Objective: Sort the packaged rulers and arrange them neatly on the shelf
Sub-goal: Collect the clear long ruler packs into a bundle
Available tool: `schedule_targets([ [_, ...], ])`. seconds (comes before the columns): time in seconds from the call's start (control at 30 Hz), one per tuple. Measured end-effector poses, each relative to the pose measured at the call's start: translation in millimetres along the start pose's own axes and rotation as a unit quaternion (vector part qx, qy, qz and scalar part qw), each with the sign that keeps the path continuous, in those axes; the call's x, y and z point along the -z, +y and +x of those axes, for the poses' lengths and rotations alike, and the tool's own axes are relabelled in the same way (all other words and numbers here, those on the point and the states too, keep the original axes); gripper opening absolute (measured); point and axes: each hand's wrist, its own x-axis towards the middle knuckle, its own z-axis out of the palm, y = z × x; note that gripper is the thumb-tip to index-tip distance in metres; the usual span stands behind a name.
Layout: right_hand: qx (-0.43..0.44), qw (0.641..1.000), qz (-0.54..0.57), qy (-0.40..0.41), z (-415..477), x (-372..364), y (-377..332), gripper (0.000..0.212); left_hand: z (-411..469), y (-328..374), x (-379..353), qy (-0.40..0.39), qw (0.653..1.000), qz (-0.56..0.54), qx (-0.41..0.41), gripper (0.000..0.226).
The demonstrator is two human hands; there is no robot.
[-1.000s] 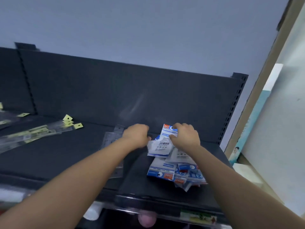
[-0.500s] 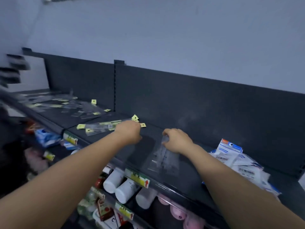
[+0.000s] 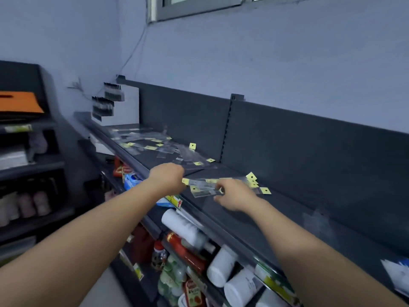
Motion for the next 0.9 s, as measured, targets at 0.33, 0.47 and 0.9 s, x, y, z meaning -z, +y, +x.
schedule_targets([
  [0.33,-0.022,0.999,0.033,-0.007,109.2,-25.3,-65.7,0.036,71.4,-105.0,-19.0,-0.016,1.0,-0.004,-0.005,0.023],
  [0.47,-0.048,0.998,0.033,-0.014,142.8,-35.9,-72.0,0.034,100.9,-126.4,-33.5,-0.023,0.999,-0.019,-0.012,0.023],
  [0.9,-0.194,0.974,0.087,-0.081,273.3,-82.5,-36.1,0.08,228.5,-155.9,-82.3,-0.065,0.997,-0.005,-0.035,0.056],
])
